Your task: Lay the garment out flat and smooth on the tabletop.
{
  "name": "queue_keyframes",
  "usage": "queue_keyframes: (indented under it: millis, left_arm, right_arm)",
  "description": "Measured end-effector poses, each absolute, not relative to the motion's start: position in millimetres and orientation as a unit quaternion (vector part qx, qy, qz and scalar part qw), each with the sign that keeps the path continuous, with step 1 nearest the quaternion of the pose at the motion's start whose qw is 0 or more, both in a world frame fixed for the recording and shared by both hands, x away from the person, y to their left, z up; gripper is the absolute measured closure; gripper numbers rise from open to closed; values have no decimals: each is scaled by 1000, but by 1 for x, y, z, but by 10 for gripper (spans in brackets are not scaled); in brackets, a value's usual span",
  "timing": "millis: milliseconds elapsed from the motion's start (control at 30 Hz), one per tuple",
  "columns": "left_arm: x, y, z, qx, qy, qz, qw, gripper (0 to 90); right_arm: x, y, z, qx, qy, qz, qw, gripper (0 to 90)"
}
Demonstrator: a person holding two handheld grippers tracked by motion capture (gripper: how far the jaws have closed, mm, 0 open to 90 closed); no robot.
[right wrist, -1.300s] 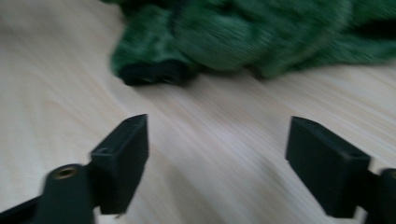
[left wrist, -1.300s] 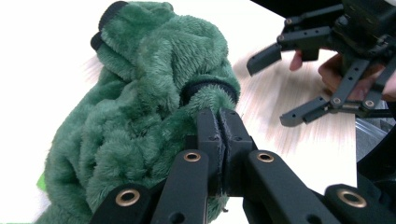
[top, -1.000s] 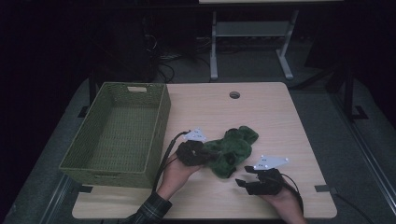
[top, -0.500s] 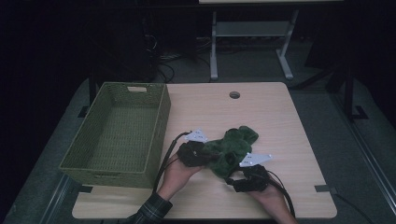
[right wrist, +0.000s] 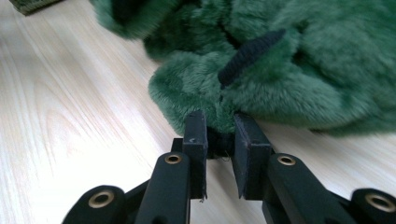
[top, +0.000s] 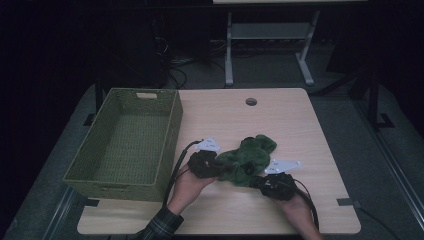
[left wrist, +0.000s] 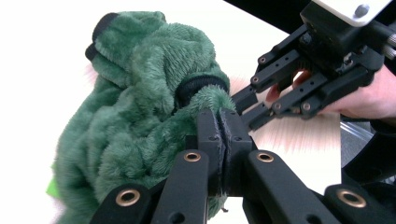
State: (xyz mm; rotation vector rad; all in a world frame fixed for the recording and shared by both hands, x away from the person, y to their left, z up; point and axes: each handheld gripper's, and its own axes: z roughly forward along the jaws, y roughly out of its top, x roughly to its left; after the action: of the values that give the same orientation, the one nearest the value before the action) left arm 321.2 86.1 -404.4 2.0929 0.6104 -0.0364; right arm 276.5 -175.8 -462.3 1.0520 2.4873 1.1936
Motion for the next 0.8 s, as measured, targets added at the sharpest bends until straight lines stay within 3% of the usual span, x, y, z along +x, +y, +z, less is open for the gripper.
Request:
queue_keyframes:
  millis: [267,800]
  left_arm:
    - [319,95,-398,845,254,-8,471,883]
    - [310,114,-413,849,274,-15,452,884]
  right_arm:
    - [275,-208,-454,361,837,400,92,767]
    - [267,-271,-440,405,816,387,141,776]
